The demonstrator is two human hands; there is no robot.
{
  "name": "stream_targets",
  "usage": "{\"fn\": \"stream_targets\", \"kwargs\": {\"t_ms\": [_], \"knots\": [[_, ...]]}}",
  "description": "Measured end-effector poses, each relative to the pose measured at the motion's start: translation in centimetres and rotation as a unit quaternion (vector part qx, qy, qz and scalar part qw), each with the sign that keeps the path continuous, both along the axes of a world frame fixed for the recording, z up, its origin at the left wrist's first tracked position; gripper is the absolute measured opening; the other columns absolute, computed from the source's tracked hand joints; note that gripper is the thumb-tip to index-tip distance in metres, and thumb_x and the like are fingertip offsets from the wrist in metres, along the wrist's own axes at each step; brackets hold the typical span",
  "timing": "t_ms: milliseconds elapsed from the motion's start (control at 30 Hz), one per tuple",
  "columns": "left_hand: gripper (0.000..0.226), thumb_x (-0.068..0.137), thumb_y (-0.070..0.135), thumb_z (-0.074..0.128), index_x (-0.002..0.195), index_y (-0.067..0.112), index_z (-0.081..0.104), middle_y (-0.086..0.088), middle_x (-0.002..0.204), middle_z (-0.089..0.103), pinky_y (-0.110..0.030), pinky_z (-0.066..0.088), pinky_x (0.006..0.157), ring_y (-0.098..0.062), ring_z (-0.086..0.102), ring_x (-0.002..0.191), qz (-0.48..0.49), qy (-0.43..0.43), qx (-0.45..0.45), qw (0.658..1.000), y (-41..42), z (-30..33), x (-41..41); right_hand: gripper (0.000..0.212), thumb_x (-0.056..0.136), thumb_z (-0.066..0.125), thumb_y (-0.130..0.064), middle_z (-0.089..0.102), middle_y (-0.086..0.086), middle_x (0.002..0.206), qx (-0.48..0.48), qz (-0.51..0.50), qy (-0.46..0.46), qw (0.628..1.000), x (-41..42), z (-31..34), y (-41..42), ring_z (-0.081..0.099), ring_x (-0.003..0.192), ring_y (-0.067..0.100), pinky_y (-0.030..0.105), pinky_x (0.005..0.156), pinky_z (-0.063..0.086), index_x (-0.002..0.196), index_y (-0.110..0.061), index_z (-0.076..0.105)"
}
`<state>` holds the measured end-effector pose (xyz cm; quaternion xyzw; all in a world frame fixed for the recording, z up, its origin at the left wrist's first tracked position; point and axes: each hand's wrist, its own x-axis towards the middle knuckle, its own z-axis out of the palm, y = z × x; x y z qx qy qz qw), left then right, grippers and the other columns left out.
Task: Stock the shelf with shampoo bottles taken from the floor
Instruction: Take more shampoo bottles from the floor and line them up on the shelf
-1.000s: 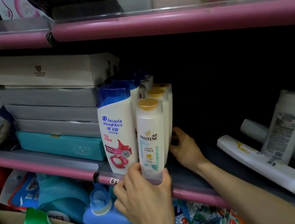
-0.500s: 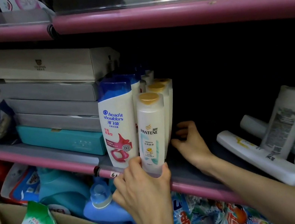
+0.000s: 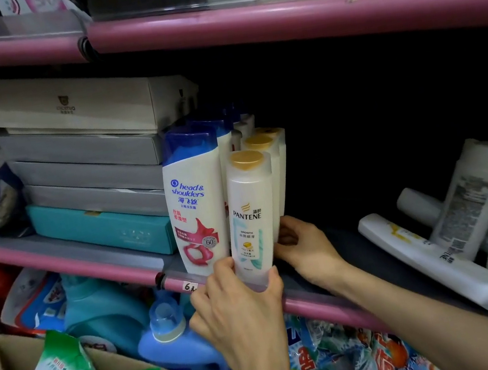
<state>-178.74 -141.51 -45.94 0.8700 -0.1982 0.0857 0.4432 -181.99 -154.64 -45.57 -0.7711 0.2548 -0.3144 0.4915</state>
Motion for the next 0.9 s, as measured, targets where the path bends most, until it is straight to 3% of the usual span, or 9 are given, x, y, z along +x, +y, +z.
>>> {"fn": "stream_targets", "kwargs": {"t_ms": [267,367,500,567,667,767,900], "knots": [[0.052,0.07,0.055,0.07,0.109,0.026,0.052,0.004,0.107,0.062,-0.031,0.019,0.079,-0.019,0.039,0.102,0.0,0.011,-0.006,1.0,0.0,0.1,-0.2,0.026,0.081,0.074,-0.016,0.071,-0.013,0.099,0.0,0.004,-0.014,1.0,0.0,-0.2,0.1,0.065,0.092,-0.006,0.007,0.072,0.049,0.105,-0.023,0.066],[0.052,0.069,0.055,0.07,0.109,0.026,0.052,0.004,0.106,0.062,-0.032,0.02,0.079,-0.02,0.04,0.101,-0.001,0.01,-0.007,1.0,0.1,0.2,-0.1,0.037,0.075,0.077,-0.018,0.069,-0.011,0.102,0.022,0.013,-0.014,1.0,-0.4,0.2,0.2,0.065,0.095,-0.002,0.009,0.075,0.049,0.108,-0.025,0.062],[0.051,0.07,0.055,0.069,0.109,0.027,0.051,0.005,0.107,0.061,-0.032,0.021,0.081,-0.018,0.039,0.102,-0.001,0.01,-0.004,1.0,0.1,0.1,-0.1,0.034,0.077,0.068,-0.013,0.061,-0.001,0.097,0.044,-0.086,-0.031,0.995,-1.2,0.9,-0.6,0.06,0.085,0.006,0.012,0.066,0.045,0.105,-0.025,0.053],[0.052,0.07,0.055,0.069,0.109,0.027,0.051,0.004,0.107,0.061,-0.032,0.022,0.081,-0.018,0.039,0.103,-0.001,0.011,-0.001,1.0,0.1,0.1,-0.1,0.035,0.081,0.068,-0.016,0.057,0.001,0.095,0.034,-0.151,-0.034,0.987,-1.2,1.2,-1.5,0.057,0.083,0.009,0.018,0.067,0.043,0.111,-0.02,0.05],[0.052,0.07,0.054,0.07,0.109,0.025,0.052,0.003,0.106,0.062,-0.031,0.018,0.079,-0.019,0.039,0.102,0.0,0.014,-0.006,1.0,0.1,0.1,-0.1,0.053,0.083,0.072,-0.023,0.056,-0.007,0.107,0.033,-0.091,-0.001,0.995,-0.3,1.4,-2.3,0.057,0.097,0.011,0.017,0.076,0.044,0.128,-0.021,0.043],[0.053,0.07,0.055,0.07,0.11,0.025,0.051,0.004,0.108,0.062,-0.031,0.017,0.078,-0.019,0.038,0.103,-0.001,0.017,-0.01,1.0,0.1,0.0,-0.1,0.039,0.088,0.066,-0.015,0.061,-0.005,0.111,0.012,-0.056,-0.004,0.998,1.2,0.6,-2.6,0.06,0.105,0.012,0.009,0.073,0.046,0.124,-0.016,0.053],[0.054,0.07,0.057,0.068,0.111,0.027,0.049,0.005,0.11,0.061,-0.029,0.014,0.078,-0.016,0.035,0.103,-0.002,0.015,-0.003,1.0,0.0,0.0,-0.1,0.024,0.09,0.062,-0.01,0.066,-0.003,0.107,-0.019,-0.084,-0.021,0.996,1.8,-0.2,-2.8,0.062,0.105,0.013,0.015,0.082,0.047,0.113,-0.014,0.06]]}}
